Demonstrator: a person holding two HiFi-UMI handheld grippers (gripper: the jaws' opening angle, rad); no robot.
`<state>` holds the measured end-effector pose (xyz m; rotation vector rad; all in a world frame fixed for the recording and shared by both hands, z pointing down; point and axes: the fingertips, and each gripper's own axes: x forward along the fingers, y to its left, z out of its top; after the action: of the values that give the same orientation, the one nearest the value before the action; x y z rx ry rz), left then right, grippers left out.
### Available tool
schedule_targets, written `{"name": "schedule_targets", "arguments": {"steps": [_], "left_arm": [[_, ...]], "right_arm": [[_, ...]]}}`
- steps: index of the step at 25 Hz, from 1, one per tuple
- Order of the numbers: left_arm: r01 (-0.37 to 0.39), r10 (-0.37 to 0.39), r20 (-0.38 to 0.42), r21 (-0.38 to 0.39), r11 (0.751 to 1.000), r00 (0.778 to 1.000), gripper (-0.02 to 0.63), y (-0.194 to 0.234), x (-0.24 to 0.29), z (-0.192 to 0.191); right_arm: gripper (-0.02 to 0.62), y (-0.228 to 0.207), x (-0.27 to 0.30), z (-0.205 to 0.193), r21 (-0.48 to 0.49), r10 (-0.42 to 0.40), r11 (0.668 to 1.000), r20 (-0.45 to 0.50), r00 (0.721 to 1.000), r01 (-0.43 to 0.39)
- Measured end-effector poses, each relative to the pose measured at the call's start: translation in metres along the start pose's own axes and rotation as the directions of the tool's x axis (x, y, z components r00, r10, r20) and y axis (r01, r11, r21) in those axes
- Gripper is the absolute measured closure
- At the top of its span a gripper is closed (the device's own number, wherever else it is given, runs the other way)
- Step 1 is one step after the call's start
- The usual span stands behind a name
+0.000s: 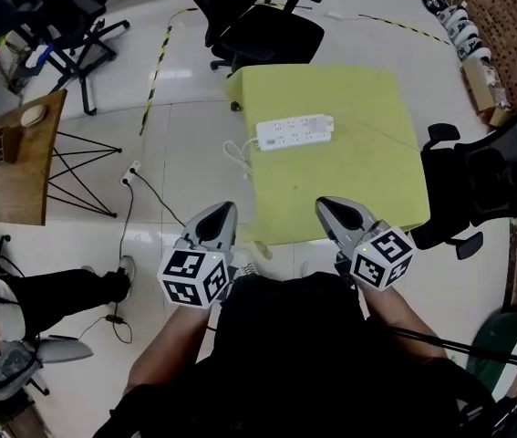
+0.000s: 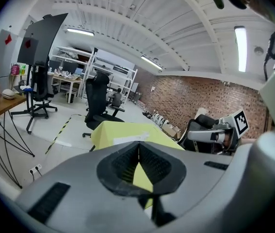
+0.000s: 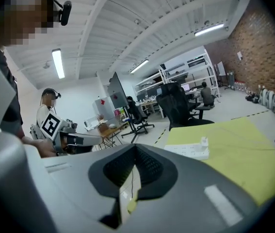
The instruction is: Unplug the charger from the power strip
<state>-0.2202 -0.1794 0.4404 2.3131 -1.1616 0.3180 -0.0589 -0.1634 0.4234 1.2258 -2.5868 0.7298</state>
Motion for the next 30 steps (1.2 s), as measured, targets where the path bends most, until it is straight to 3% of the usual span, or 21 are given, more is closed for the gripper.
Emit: {"name": "schedule_targets", "arguments": {"steps": [8, 14, 24, 30], "left_arm": [[0.069, -0.069, -0.011, -0.016, 0.997, 0.998, 0.598, 0.03, 0.017, 0.011], [0.082, -0.084, -0.078, -0.024, 0.996, 0.993, 0.598, 0.037, 0.051, 0.005], [-0.03, 0.022, -0.152, -0.045, 0.999, 0.988, 0.598, 0.046, 0.1, -0.007], [-0.071, 0.061, -0.182, -0.047, 0.996, 0.981, 0.598, 0.045, 0.12, -0.007]], "right_arm": [[0.594, -0.029, 0.006, 0.016, 0.007, -0.157, 0.988, -0.004, 0.988, 0.157], [0.592, -0.08, 0.023, 0.016, -0.092, -0.247, 0.966, -0.068, 0.967, 0.241], [0.526, -0.192, 0.075, -0.019, -0.019, -0.253, 0.967, -0.22, 0.942, 0.256], [0.495, -0.232, 0.097, -0.03, 0.022, -0.237, 0.968, -0.254, 0.938, 0.251]]}}
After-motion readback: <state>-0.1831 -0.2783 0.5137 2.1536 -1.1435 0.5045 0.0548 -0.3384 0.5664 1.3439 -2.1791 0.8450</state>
